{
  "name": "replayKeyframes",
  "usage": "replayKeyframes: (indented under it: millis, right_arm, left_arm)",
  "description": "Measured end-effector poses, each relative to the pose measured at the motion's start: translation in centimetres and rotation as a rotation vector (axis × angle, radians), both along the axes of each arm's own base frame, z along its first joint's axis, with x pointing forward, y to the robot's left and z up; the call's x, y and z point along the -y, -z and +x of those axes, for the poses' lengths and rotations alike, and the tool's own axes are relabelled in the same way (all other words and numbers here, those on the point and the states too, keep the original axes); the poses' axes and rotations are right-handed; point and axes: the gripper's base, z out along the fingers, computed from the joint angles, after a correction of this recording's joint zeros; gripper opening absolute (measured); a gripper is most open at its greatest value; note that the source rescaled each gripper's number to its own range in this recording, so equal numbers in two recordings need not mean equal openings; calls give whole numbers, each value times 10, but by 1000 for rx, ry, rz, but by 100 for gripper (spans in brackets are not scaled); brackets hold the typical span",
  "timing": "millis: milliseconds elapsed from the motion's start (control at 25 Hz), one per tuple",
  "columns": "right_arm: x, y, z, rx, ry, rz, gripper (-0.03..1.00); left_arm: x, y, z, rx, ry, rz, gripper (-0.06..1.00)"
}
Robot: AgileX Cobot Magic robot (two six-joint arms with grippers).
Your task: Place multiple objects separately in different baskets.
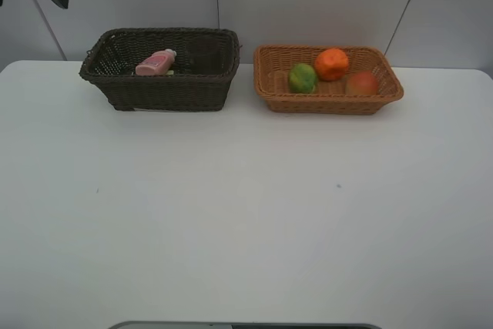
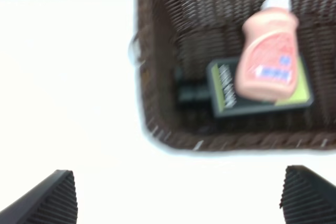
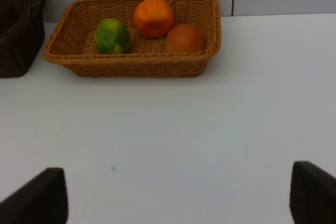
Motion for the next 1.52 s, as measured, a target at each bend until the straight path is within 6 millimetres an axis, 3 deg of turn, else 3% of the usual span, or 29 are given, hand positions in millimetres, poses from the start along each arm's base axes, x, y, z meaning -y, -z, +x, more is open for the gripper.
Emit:
replayKeyframes:
  millis: [120, 400, 640, 800, 960, 1120, 1240, 1520]
  right_arm:
    - [0, 0, 0, 0, 0, 0, 89]
    - [0, 0, 0, 0, 0, 0, 89]
    - [0, 0, 0, 0, 0, 1, 89]
    - [0, 0, 0, 0, 0, 1, 89]
    - [0, 0, 0, 0, 0, 1, 89]
    - [0, 0, 0, 0, 0, 1, 89]
    - [0, 0, 0, 0, 0, 1, 89]
    - [0, 0, 0, 0, 0, 1, 89]
  left_arm:
    - [-16, -13, -61, 69, -37, -4, 99]
    - [-20, -28, -191, 260, -35, -57, 99]
    - [-18, -27, -271, 309, -14, -129, 100]
    - [-18, -25, -312, 364, -5, -139, 100]
    - [-19, -15, -340, 390, -1, -144, 100]
    - [-19, 6, -358, 427, 12, -146, 100]
    - [-18, 21, -360, 427, 41, -123, 100]
    - [-12, 43, -345, 367, 92, -145, 100]
